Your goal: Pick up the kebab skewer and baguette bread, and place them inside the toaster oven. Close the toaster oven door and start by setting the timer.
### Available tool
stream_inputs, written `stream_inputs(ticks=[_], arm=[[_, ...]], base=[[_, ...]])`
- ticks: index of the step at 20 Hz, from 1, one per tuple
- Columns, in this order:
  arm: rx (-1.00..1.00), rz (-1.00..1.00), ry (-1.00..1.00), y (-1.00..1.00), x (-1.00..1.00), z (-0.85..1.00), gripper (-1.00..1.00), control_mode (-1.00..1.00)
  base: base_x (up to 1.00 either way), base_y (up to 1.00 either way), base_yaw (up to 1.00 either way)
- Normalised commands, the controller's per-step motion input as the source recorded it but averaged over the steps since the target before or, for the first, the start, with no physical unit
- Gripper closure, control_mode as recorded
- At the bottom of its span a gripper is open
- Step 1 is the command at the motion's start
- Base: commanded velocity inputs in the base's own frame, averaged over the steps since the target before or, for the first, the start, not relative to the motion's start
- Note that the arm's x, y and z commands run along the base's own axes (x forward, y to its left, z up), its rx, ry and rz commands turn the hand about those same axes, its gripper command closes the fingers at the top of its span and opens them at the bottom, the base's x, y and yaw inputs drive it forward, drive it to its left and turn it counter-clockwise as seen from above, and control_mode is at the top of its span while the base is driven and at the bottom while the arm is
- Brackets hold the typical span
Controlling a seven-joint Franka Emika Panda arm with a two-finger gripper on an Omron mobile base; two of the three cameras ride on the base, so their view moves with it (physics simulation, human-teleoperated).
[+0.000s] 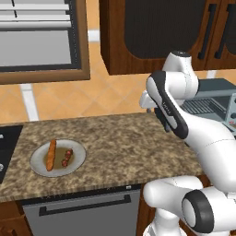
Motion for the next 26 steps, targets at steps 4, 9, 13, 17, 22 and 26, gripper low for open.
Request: stream_inputs(ticks=[4,9,13,17,22,26], arm=[[0.00,0.00,0.00,0.00,0.00,0.00,-1.00,1.00],[0.00,0.00,0.00,0.00,0.00,0.00,-1.00,-1.00],[0.00,0.00,0.00,0.00,0.00,0.00,-1.00,-1.00],[0.00,0.00,0.00,0.00,-0.09,0.00,-1.00,-1.00],[0.13,0.04,-0.17,-0.70,-0.50,-0.26,-1.00,-1.00],[0.12,0.17,-0.44,-0.85,-0.27,-0.22,-1.00,-1.00]], base=[[0.00,0.00,0.00],[0.00,0.00,0.00],[0.00,0.00,0.00],[0.00,0.00,0.00],[0.00,0.00,0.00],[0.00,0.00,0.00]])
